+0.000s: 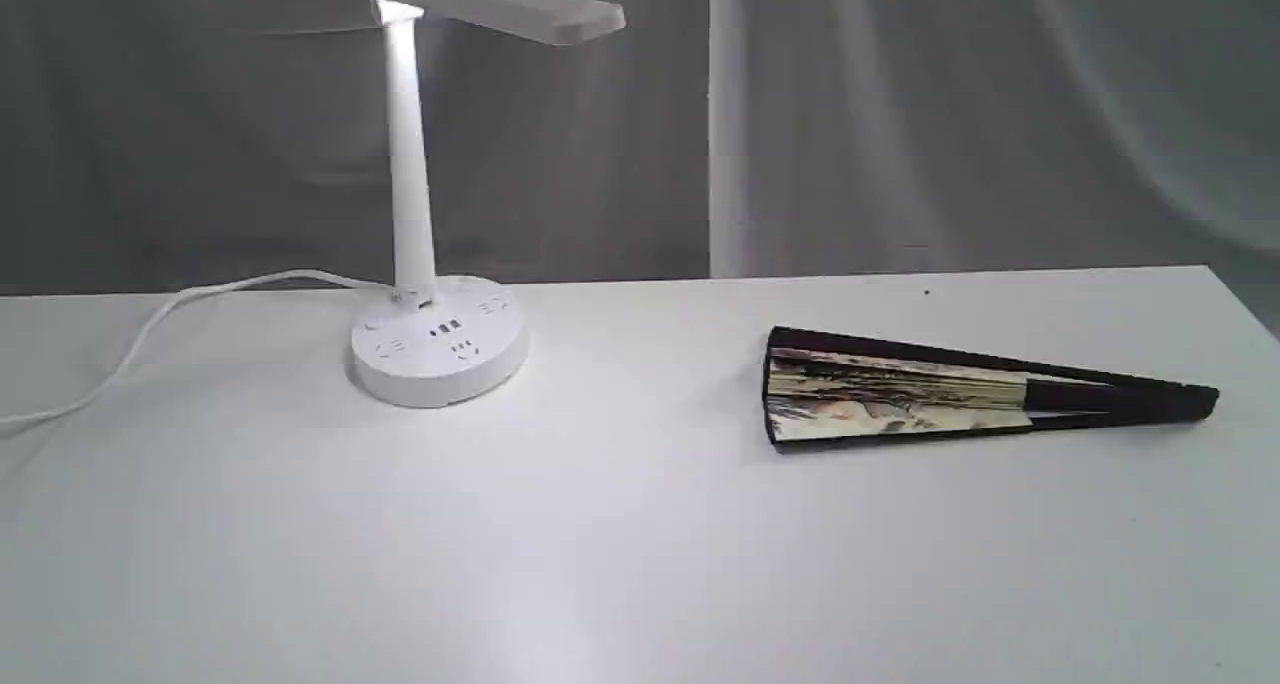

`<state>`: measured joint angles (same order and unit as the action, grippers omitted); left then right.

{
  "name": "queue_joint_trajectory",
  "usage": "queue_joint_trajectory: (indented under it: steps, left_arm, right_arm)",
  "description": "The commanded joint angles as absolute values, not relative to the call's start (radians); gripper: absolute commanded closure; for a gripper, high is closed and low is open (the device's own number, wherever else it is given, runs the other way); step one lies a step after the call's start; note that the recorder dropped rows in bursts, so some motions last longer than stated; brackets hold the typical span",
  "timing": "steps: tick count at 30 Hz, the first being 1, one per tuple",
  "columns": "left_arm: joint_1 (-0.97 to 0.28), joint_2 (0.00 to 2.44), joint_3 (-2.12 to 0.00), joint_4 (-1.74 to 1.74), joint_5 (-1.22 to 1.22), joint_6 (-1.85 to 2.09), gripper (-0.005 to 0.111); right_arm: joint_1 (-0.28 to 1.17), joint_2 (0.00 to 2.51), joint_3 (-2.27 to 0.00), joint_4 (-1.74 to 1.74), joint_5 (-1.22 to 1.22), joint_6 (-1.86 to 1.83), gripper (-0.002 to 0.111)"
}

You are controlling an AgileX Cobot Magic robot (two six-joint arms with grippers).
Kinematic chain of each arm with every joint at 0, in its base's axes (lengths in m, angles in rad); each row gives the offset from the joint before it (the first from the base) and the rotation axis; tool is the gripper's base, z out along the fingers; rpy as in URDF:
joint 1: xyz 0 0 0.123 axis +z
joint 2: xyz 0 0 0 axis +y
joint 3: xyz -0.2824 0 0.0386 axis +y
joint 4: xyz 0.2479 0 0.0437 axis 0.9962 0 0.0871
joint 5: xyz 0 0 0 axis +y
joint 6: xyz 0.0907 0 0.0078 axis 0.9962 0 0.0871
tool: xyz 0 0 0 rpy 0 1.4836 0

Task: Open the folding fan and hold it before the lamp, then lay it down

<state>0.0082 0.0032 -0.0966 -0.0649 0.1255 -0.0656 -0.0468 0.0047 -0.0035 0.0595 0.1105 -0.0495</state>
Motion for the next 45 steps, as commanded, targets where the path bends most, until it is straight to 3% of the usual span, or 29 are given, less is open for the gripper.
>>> queue_joint_trajectory:
  steps: [1, 13, 23, 28, 39, 45]
  left_arm:
    - [0.01, 0.0, -0.1, -0.066, 0.137, -0.071, 0.107]
    - [0.01, 0.0, -0.096, -0.009, 0.178, -0.073, 0.107]
    - [0.01, 0.0, -0.101, -0.103, 0.152, -0.08, 0.107]
    - [0.01, 0.0, -0.173, -0.256, 0.228, -0.081, 0.107]
    - [0.01, 0.0, -0.442, -0.244, 0.551, -0.074, 0.107]
    - [0.01, 0.122, -0.553, -0.238, 0.657, -0.077, 0.107]
  right_arm:
    - [-0.047, 0.0, 0.0, 0.069, 0.098, -0.054, 0.108]
    - [-0.047, 0.0, 0.0, 0.069, 0.101, -0.074, 0.108]
    - [-0.047, 0.0, -0.215, 0.061, 0.262, -0.074, 0.108]
    - [-0.047, 0.0, -0.304, 0.061, 0.37, -0.074, 0.108]
    - [-0.047, 0.0, -0.445, 0.054, 0.628, -0.071, 0.108]
    - [-0.047, 0.138, -0.529, 0.057, 0.704, -0.067, 0.108]
